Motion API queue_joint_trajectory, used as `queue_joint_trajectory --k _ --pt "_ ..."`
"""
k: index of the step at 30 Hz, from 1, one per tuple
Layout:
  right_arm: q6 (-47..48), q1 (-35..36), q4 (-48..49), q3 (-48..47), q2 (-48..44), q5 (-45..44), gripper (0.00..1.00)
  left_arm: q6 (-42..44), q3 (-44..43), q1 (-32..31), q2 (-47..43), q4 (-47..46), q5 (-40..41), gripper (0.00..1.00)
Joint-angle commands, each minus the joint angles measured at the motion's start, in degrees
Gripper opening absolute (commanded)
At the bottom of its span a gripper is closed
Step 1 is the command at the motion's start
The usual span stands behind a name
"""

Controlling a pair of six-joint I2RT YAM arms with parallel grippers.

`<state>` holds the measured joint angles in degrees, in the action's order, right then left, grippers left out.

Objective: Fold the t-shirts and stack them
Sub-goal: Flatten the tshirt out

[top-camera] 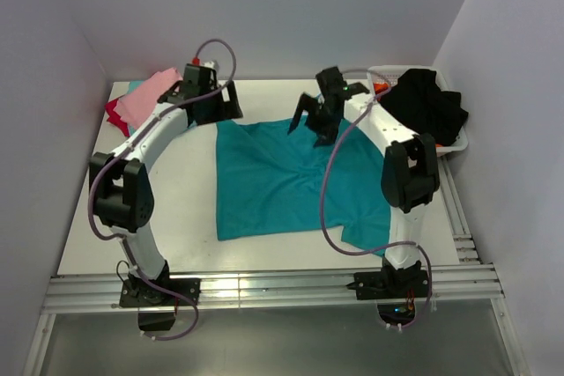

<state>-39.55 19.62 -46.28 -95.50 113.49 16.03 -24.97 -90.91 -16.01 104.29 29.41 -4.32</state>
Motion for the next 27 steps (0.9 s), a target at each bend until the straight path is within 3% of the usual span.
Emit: queue_joint_trajectory --k 1,5,11,18,27 --pt "1.66 -0.37 1.29 -8.81 -8.19 -2.58 1.00 -3.77 4.86 -0.95 -0.05 -2.16 -3.68 0.92" --pt "3.07 -0.81 0.41 -11.81 -11.71 -3.02 1.00 -3.94 5.13 -2.53 2.84 -1.90 -3.94 0.87" --pt "3.34 -2.65 0.22 -8.31 -17.68 -2.33 1.00 -5.61 5.31 -3.85 8.47 -5.76 -4.38 0.86" --pt "5.88 -6.25 -2.49 -6.97 -21.64 -1.53 1.00 -5.44 -3.98 -3.85 19.96 -5.07 -4.12 0.85" --pt "7.30 -11.53 -3.47 -5.31 -22.70 -0.04 1.00 -3.68 -8.67 -1.14 23.94 -2.08 1.15 0.86"
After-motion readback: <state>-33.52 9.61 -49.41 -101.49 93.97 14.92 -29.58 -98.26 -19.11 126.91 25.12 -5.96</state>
